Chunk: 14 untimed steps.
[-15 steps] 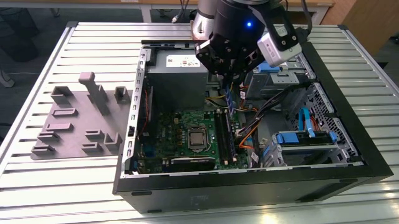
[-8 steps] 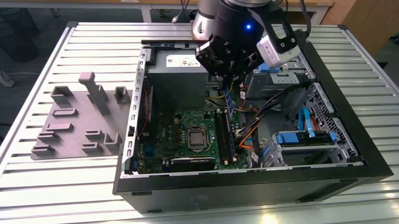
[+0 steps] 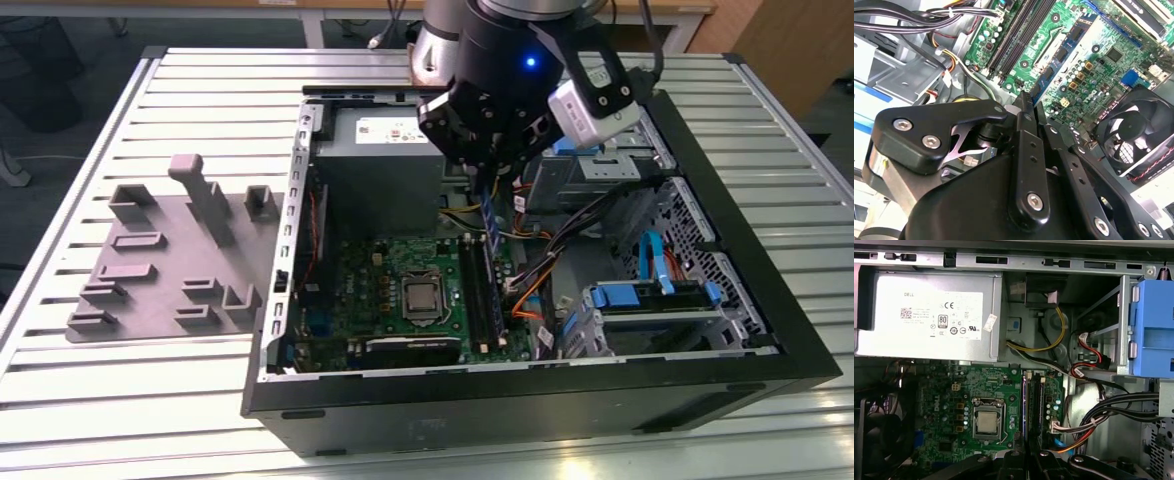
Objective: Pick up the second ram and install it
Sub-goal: 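Insert the second ram into the second slot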
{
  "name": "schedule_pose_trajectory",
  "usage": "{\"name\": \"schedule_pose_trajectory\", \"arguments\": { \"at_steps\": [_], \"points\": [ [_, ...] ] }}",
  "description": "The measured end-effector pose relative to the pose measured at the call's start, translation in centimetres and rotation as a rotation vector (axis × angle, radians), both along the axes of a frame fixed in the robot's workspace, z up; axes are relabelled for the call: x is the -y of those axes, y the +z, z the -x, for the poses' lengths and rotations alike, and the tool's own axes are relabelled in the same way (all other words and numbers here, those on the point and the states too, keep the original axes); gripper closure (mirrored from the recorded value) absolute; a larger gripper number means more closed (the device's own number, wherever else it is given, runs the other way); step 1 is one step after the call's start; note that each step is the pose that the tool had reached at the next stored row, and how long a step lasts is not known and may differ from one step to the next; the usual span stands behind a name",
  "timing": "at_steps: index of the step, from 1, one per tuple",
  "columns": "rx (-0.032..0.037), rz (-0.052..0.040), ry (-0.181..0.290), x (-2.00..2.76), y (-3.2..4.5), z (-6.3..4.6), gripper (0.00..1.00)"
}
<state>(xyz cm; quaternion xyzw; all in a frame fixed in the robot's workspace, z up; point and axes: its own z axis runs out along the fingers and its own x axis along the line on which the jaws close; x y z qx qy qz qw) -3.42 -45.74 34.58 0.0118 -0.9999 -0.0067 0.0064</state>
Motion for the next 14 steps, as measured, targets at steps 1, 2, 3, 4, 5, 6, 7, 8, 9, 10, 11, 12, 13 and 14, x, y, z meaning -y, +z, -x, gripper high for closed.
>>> {"name": "schedule_pose_trajectory", "arguments": {
  "at_steps": [1,2,3,4,5,6,7,8,9,10,11,12,13,14],
  "points": [
    [0.0000,0.0000,0.000,0.00,-0.04,0.00,0.86],
    [0.0000,0.0000,0.000,0.00,-0.09,0.00,0.86],
    [0.0000,0.0001,0.000,0.00,-0.11,0.00,0.86],
    [0.0000,0.0002,0.000,0.00,-0.11,0.00,0.86],
    [0.0000,0.0000,0.000,0.00,-0.14,0.00,0.86],
    [0.0000,0.0000,0.000,0.00,-0.15,0.00,0.86],
    [0.0000,0.0000,0.000,0.00,-0.15,0.00,0.86],
    [0.0000,0.0000,0.000,0.00,-0.16,0.00,0.86],
    [0.0000,0.0000,0.000,0.00,-0.16,0.00,0.86],
    [0.0000,0.0000,0.000,0.00,-0.16,0.00,0.86],
    [0.0000,0.0000,0.000,0.00,-0.16,0.00,0.86],
    [0.0000,0.0000,0.000,0.00,-0.16,0.00,0.86],
    [0.0000,0.0000,0.000,0.00,-0.17,0.00,0.86],
    [0.0000,0.0000,0.000,0.00,-0.18,0.00,0.86]
  ]
}}
